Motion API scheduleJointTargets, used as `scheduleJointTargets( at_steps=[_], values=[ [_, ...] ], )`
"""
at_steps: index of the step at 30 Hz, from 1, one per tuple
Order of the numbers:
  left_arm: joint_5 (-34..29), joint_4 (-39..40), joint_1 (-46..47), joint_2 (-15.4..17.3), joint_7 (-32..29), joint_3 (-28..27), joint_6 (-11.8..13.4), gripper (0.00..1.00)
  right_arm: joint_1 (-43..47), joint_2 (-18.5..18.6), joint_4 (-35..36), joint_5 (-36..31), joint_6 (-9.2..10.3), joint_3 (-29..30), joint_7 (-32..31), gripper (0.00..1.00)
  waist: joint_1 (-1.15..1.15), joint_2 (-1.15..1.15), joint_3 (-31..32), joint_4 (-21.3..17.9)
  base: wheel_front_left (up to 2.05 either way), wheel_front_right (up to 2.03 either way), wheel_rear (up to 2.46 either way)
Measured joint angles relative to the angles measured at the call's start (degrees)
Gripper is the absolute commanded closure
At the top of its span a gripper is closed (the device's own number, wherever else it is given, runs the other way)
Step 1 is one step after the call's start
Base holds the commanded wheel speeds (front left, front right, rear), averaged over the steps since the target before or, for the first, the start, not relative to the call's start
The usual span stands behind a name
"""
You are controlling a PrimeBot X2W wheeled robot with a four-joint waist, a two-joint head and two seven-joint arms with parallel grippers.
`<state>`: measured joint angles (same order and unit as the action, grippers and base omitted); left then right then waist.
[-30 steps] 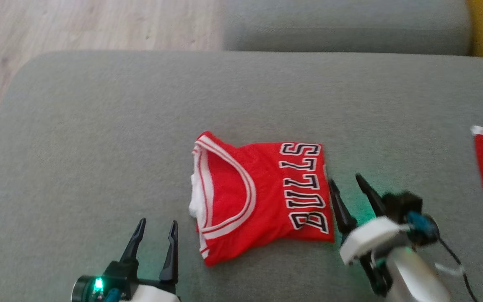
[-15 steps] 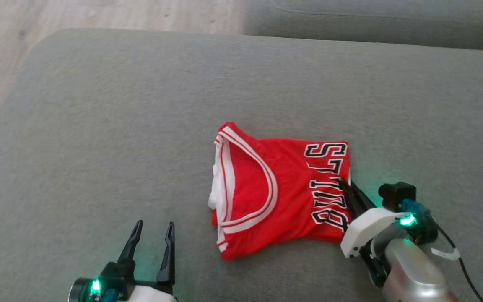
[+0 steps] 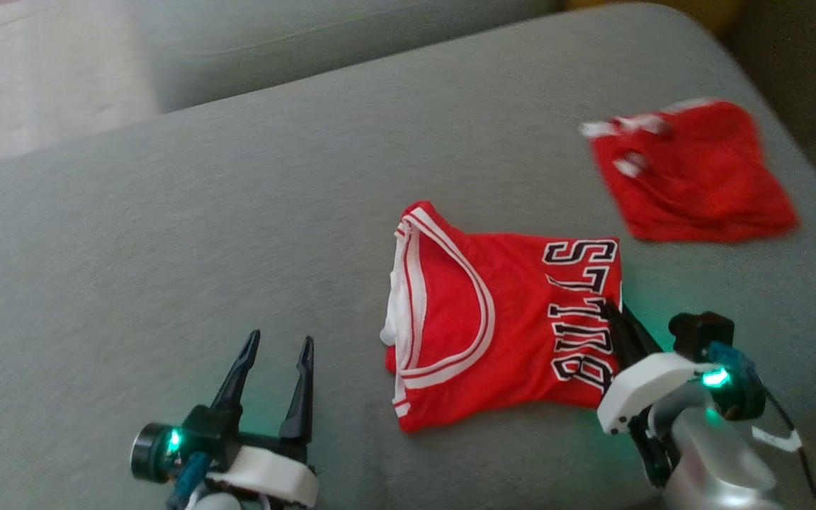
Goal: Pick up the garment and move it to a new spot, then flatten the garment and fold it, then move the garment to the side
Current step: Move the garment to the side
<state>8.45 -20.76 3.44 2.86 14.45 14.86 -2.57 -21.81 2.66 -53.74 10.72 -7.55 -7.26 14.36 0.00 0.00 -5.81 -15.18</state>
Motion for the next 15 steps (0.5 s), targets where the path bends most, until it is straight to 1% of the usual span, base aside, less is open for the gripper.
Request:
scheduleJointTargets(
  at_steps=[4,8,11,15],
  values=[
    [0.13,0.12,1.55,-0.01,0.00,1.22,-0.01,0.00,1.63,0.10,1.00,1.89,0.00,-0.37,0.00,1.00,0.00,0.00,-0.59,-6.65,0.00,0.00,0.00],
    [0.13,-0.27,2.31,-0.02,0.00,2.16,-0.02,0.00,1.98,0.07,1.44,2.24,0.00,-0.47,0.00,1.00,0.00,0.00,-1.77,-11.35,0.00,0.00,0.00],
    [0.13,-1.41,2.35,-0.04,0.00,2.65,-0.04,0.00,1.79,0.11,1.92,0.59,0.00,-0.31,0.00,1.00,0.00,0.00,-3.42,-12.60,0.00,0.00,0.00],
    [0.13,-2.14,2.40,-0.04,0.00,2.71,-0.32,0.00,-0.48,0.33,2.58,-0.99,0.00,-0.80,0.00,1.00,0.00,0.00,-4.73,-12.04,0.00,0.00,0.00]
  ],
)
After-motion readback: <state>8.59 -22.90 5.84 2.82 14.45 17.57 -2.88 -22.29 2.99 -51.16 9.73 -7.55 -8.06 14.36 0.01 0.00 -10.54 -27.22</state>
